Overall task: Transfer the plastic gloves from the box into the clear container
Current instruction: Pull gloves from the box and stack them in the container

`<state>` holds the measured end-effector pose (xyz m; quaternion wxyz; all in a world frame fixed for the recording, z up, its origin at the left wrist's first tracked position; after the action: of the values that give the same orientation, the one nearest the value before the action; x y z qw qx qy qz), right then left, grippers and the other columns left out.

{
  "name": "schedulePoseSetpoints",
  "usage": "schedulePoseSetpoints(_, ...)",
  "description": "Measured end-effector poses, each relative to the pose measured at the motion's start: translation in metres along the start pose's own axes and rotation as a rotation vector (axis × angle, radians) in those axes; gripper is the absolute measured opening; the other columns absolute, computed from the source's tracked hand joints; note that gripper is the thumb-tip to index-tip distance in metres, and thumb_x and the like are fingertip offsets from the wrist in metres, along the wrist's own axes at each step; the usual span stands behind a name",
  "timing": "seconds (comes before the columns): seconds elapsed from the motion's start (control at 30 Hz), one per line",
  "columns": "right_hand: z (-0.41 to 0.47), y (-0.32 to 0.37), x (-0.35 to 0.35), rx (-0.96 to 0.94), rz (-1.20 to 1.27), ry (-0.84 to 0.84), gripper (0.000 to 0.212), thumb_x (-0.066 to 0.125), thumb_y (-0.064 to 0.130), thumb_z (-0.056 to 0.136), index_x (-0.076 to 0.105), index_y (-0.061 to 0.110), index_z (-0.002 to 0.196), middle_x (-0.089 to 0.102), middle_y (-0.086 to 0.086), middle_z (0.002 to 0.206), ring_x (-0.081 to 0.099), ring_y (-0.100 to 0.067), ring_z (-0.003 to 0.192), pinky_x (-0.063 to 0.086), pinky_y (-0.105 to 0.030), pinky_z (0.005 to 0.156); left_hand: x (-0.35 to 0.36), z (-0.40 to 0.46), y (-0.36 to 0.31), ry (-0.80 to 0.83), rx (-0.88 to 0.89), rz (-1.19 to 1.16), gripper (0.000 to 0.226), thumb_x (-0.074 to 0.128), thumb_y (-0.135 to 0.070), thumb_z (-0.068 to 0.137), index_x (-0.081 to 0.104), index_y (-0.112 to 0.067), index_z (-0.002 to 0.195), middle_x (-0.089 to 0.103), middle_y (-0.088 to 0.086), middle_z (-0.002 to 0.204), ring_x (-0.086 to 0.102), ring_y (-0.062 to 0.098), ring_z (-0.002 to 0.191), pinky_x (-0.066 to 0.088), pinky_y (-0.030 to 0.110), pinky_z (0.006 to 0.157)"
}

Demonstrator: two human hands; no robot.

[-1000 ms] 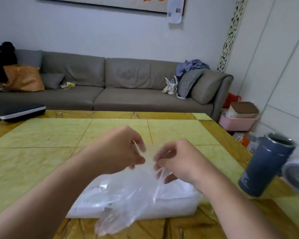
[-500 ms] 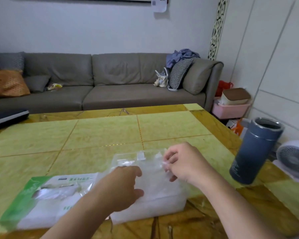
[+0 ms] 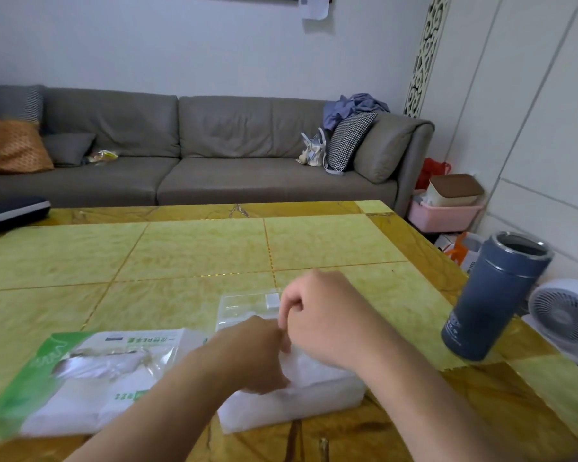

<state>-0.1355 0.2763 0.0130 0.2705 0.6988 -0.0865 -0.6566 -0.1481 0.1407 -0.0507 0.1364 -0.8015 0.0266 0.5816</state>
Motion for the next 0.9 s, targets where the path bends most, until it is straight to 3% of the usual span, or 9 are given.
schedulePoseSetpoints(0.1, -0.002, -0.003, 0.016, 0.062, -0.191, 0.207, 0.018, 0.054, 0.014, 0.089, 0.071, 0.013, 0.093, 0.069, -0.009, 0.097, 0.062, -0.026, 0.074, 0.058, -0.041, 0.072, 0.001, -0.003, 0.003, -0.023, 0.023, -0.059, 0.025, 0.07, -0.055, 0.076, 0.055, -0.044, 0.092, 0.063, -0.015, 0.085, 0.065, 0.012, 0.085, 0.057, 0.034, 0.077)
schedulePoseSetpoints(0.17, -0.003, -0.01, 0.016, 0.057, -0.352, 0.264, 0.025, 0.057, 0.019, 0.094, 0.071, 0.019, 0.115, 0.063, -0.005, 0.117, 0.066, -0.03, 0.101, 0.053, -0.037, 0.083, -0.002, -0.007, 0.006, -0.01, 0.036, -0.1, 0.039, 0.072, -0.052, 0.078, 0.06, -0.042, 0.114, 0.068, -0.014, 0.097, 0.066, 0.01, 0.093, 0.058, 0.037, 0.085)
schedulePoseSetpoints(0.23, -0.002, -0.016, 0.019, 0.067, -0.422, 0.254, 0.038, 0.061, 0.014, 0.09, 0.067, 0.023, 0.126, 0.06, 0.0, 0.126, 0.065, -0.028, 0.112, 0.05, -0.036, 0.083, -0.006, -0.01, 0.01, 0.015, 0.062, -0.11, 0.052, 0.077, -0.043, 0.083, 0.057, -0.036, 0.13, 0.069, -0.012, 0.108, 0.062, 0.009, 0.096, 0.055, 0.034, 0.091)
schedulePoseSetpoints(0.4, 0.012, -0.023, 0.035, 0.139, -0.493, 0.331, 0.05, 0.08, 0.024, 0.08, 0.069, 0.026, 0.128, 0.065, 0.001, 0.118, 0.067, -0.024, 0.099, 0.045, -0.031, 0.066, -0.017, -0.016, 0.011, 0.074, -0.02, 0.033, 0.063, 0.079, -0.022, 0.085, 0.049, -0.028, 0.14, 0.061, -0.005, 0.121, 0.065, 0.018, 0.102, 0.054, 0.029, 0.082)
schedulePoseSetpoints(0.53, 0.033, -0.023, 0.045, 0.193, -0.571, 0.506, 0.048, 0.087, 0.045, 0.079, 0.066, 0.022, 0.116, 0.063, 0.0, 0.11, 0.06, -0.026, 0.091, 0.048, -0.034, 0.075, -0.018, -0.015, -0.01, 0.159, -0.091, 0.206, 0.049, 0.063, -0.007, 0.093, 0.051, -0.015, 0.14, 0.061, 0.005, 0.129, 0.063, 0.026, 0.114, 0.048, 0.031, 0.08)
schedulePoseSetpoints(0.67, 0.045, -0.028, 0.056, 0.249, -0.545, 0.652, 0.078, 0.091, 0.051, 0.074, 0.057, 0.024, 0.139, 0.066, 0.002, 0.127, 0.068, -0.029, 0.106, 0.057, -0.042, 0.091, -0.009, -0.005, -0.018, 0.266, -0.122, 0.281, 0.084, 0.058, -0.002, 0.094, 0.007, -0.005, 0.16, 0.054, 0.016, 0.141, 0.059, 0.036, 0.121, 0.05, 0.037, 0.086)
schedulePoseSetpoints(0.7, 0.046, -0.029, 0.056, 0.253, -0.539, 0.662, 0.08, 0.091, 0.05, 0.075, 0.055, 0.025, 0.142, 0.066, 0.001, 0.131, 0.069, -0.03, 0.109, 0.057, -0.044, 0.094, -0.009, -0.005, -0.017, 0.271, -0.128, 0.281, 0.087, 0.058, -0.001, 0.094, 0.003, -0.004, 0.16, 0.053, 0.017, 0.141, 0.059, 0.036, 0.12, 0.051, 0.037, 0.087)
schedulePoseSetpoints(0.83, 0.044, -0.03, 0.054, 0.242, -0.501, 0.601, 0.078, 0.092, 0.042, 0.074, 0.058, 0.023, 0.141, 0.067, -0.001, 0.132, 0.068, -0.031, 0.113, 0.056, -0.047, 0.099, -0.009, -0.004, -0.001, 0.155, -0.068, 0.164, 0.049, 0.06, -0.003, 0.092, 0.05, -0.012, 0.139, 0.061, 0.009, 0.129, 0.063, 0.027, 0.113, 0.05, 0.032, 0.078)
schedulePoseSetpoints(0.9, 0.043, -0.029, 0.054, 0.26, -0.48, 0.581, 0.076, 0.092, 0.039, 0.074, 0.059, 0.022, 0.14, 0.068, -0.002, 0.13, 0.069, -0.031, 0.111, 0.057, -0.046, 0.098, -0.009, -0.009, 0.005, 0.119, -0.043, 0.141, 0.043, 0.064, -0.003, 0.089, 0.058, -0.012, 0.131, 0.064, 0.009, 0.125, 0.065, 0.027, 0.109, 0.053, 0.034, 0.08)
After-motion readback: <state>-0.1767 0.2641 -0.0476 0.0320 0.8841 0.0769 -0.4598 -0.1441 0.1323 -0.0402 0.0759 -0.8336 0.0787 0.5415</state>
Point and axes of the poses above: each hand's wrist, its own z-axis towards the middle knuckle, its own x-axis out of the palm, y = z × x, the point moved 1 cm from there along z, towards the middle knuckle
